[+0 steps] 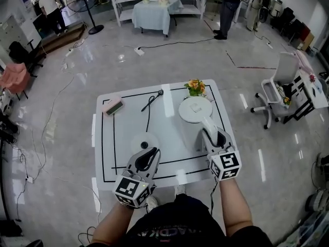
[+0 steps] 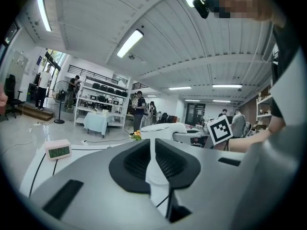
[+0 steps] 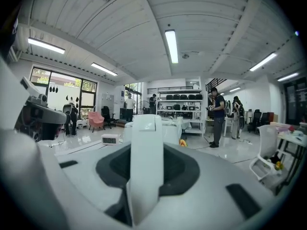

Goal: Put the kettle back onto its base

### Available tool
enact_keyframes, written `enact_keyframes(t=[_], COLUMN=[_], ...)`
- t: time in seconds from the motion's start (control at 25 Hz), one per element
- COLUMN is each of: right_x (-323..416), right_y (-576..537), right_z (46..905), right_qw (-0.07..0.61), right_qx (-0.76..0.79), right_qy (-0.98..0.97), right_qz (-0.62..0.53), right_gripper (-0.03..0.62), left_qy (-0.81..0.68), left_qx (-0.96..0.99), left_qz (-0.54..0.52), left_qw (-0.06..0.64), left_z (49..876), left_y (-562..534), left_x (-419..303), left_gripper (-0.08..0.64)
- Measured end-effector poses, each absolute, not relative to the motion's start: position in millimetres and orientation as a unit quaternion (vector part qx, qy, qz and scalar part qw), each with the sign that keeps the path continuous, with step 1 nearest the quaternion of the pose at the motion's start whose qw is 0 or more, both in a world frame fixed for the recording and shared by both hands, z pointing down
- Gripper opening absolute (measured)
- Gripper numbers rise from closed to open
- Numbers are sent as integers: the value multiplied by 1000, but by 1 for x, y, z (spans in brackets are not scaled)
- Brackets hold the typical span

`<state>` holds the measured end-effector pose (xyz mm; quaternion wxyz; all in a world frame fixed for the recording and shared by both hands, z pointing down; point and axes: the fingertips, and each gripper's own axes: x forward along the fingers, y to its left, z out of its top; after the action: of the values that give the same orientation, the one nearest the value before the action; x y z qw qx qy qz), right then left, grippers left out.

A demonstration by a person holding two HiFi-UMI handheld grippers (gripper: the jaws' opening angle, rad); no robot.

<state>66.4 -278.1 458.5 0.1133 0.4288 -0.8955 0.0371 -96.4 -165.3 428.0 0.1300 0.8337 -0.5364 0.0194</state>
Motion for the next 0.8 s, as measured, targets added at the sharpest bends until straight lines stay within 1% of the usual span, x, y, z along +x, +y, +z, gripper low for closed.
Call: enact_keyframes(t=[0.04, 0.12, 0.4, 0.8], right_x=[63, 56, 25, -53], right_y=[-279, -282, -286, -280], right_z=[457, 455, 446, 417], right_qw=[114, 116, 111, 67], right_qx=[426, 421, 393, 329], right_qy=[-897, -899, -912, -942], right_qz=[35, 32, 29, 24], right_gripper=[118, 118, 118, 118], left_qy=[-540, -547, -579, -629], left_qx=[831, 827, 806, 767], left_qz=[17, 13, 0, -10], left_qw=[130, 129, 128, 127], left_z=[427, 427, 424, 421], left_y=[-166, -166, -159, -134], left_x=[-100, -107, -136, -184], left_gripper=[18, 5, 3, 3])
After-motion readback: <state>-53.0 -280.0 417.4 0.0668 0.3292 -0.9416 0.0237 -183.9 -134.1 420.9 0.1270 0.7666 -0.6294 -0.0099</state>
